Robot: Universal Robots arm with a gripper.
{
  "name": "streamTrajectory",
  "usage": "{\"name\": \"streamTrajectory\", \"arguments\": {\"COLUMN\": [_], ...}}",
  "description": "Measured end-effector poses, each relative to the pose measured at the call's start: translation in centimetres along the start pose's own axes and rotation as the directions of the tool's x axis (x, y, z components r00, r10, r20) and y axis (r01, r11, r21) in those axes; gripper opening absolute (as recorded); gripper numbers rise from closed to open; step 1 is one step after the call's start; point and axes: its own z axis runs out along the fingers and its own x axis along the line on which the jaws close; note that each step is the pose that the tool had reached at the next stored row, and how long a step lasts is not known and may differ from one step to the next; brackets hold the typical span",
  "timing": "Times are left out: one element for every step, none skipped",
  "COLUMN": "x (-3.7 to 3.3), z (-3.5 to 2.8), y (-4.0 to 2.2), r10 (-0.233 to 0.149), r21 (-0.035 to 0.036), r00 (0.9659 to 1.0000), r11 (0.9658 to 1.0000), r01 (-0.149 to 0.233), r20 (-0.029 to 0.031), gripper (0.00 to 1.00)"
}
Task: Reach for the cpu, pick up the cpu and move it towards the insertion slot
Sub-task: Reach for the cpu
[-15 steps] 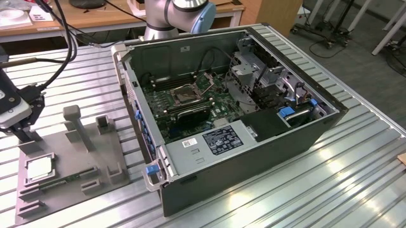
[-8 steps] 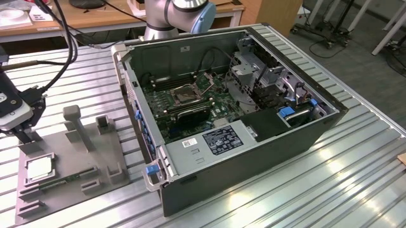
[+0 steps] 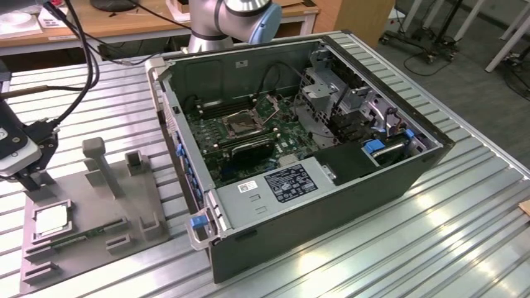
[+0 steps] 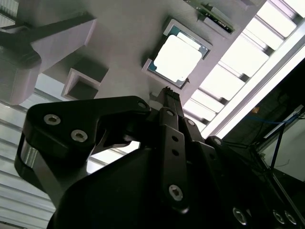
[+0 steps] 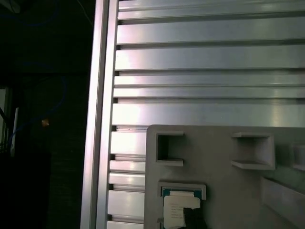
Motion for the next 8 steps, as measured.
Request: {"name": "streamTrajectory", "arguments": {"x": [0.07, 0.12, 0.17, 0.23, 0.27, 0.29, 0.29, 0.30], "z": [0.07, 0.12, 0.17, 0.20, 0.23, 0.26, 0.28, 0.27], "y": [-0.01, -0.03, -0.04, -0.06, -0.08, -0.10, -0.10, -0.10], "r10": [0.000, 0.000, 0.000, 0.000, 0.000, 0.000, 0.000, 0.000], "r21": [0.0001, 0.0002, 0.0003, 0.0005, 0.0006, 0.0008, 0.0012, 0.0016], "r00": [1.0000, 1.0000, 1.0000, 1.0000, 1.0000, 1.0000, 1.0000, 1.0000], "r11": [1.0000, 1.0000, 1.0000, 1.0000, 1.0000, 1.0000, 1.0000, 1.0000], "r01": [0.000, 0.000, 0.000, 0.000, 0.000, 0.000, 0.000, 0.000], "r20": [0.0000, 0.0000, 0.0000, 0.0000, 0.0000, 0.0001, 0.0001, -0.0001], "gripper": [0.10, 0.10, 0.10, 0.10, 0.10, 0.10, 0.10, 0.10]}}
